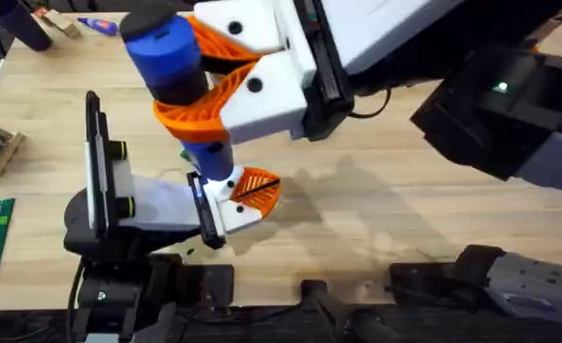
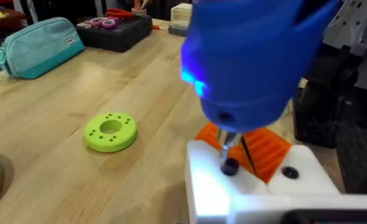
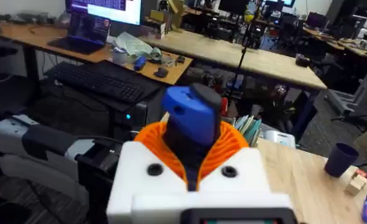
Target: Pick up the gripper from the table and insert it into the empty holder that is missing its gripper. Then pick up a screw, insert it into the mounting hole, and use the screwdriver to tighten it. Finally, clean up the table by picking up the vegetable and placing it into the bucket.
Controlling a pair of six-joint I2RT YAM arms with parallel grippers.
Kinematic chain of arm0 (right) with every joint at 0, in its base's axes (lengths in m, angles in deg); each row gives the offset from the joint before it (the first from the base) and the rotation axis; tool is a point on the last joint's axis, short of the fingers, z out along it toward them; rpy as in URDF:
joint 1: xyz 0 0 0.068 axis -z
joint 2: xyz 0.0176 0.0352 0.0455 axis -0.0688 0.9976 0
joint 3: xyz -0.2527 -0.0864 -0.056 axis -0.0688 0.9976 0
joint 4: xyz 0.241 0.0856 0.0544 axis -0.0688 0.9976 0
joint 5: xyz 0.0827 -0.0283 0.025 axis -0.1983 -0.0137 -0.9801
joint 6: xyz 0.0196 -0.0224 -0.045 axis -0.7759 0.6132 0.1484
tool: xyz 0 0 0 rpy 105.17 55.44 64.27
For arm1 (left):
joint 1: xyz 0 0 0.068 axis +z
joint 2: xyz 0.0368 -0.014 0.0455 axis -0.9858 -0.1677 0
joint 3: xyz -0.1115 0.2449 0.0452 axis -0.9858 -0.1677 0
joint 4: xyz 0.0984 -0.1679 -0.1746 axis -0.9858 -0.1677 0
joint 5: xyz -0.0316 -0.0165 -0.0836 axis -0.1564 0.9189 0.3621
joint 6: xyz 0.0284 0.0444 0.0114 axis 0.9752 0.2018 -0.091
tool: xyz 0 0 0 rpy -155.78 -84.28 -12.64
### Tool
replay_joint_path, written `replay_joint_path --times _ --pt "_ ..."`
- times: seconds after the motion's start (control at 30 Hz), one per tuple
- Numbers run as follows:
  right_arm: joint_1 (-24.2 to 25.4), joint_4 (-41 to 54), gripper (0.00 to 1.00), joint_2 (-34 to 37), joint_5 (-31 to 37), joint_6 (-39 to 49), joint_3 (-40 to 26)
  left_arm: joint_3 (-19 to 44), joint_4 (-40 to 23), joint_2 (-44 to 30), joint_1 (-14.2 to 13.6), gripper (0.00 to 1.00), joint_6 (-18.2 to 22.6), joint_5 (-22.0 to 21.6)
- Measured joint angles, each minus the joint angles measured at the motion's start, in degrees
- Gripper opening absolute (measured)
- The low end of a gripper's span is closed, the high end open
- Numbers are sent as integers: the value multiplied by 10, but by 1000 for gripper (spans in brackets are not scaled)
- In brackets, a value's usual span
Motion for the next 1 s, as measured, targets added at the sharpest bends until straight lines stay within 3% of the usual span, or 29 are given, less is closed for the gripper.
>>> replay_joint_path --times 1.0 --pt "0 24 49 0 0 -2 0 0 0 0 0 9 0 0"
